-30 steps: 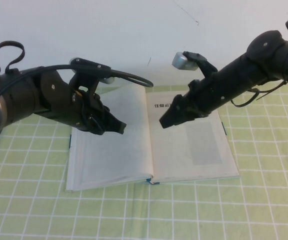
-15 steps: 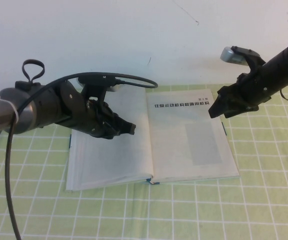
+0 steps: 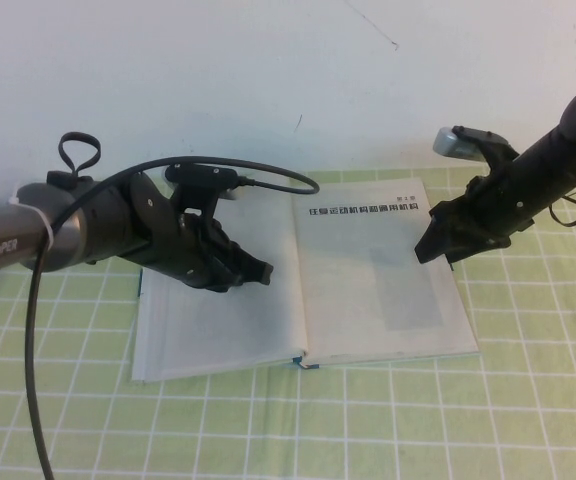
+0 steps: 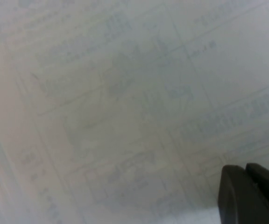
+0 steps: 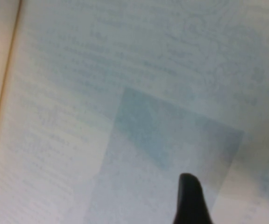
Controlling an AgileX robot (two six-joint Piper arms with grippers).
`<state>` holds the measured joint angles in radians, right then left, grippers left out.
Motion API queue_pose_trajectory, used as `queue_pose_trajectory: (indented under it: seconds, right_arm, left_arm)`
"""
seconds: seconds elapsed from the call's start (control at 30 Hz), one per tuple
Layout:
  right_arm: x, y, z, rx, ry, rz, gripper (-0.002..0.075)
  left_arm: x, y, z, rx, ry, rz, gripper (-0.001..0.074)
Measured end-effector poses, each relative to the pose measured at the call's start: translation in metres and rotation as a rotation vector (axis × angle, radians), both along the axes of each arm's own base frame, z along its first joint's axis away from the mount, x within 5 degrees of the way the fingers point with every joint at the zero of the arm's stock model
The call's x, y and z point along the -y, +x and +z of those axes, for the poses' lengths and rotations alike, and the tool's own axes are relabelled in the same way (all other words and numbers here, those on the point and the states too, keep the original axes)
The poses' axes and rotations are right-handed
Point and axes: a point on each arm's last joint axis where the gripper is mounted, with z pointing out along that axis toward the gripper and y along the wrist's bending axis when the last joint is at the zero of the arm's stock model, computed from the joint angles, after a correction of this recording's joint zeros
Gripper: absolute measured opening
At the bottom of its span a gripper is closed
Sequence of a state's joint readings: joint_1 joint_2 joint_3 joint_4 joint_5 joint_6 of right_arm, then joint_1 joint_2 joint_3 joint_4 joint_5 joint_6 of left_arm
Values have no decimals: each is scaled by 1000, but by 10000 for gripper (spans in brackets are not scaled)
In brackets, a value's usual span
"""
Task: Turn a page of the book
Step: Open the closed book
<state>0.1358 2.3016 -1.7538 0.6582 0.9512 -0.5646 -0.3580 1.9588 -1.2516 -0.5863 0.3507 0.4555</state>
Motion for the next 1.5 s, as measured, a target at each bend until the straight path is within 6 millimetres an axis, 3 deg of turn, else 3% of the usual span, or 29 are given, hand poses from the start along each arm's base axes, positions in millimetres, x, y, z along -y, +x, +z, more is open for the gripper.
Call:
queue_pose_trajectory:
  seconds: [0.47, 0.83, 1.3, 1.5]
  right_arm:
    - [-1, -2, 0, -27, 19, 3, 417]
    - [-5, -12, 32, -36, 91, 61, 417]
    - [-12, -19, 29, -22, 62, 209, 417]
    - [-24, -20, 28, -1, 237, 266, 410]
  left_arm:
    - [0, 0, -5, -18, 3, -2, -4]
    - [1, 0, -6, -20, 3, -3, -4]
    - [1, 0, -6, -20, 3, -3, -4]
    - [1, 0, -6, -20, 3, -3, -4]
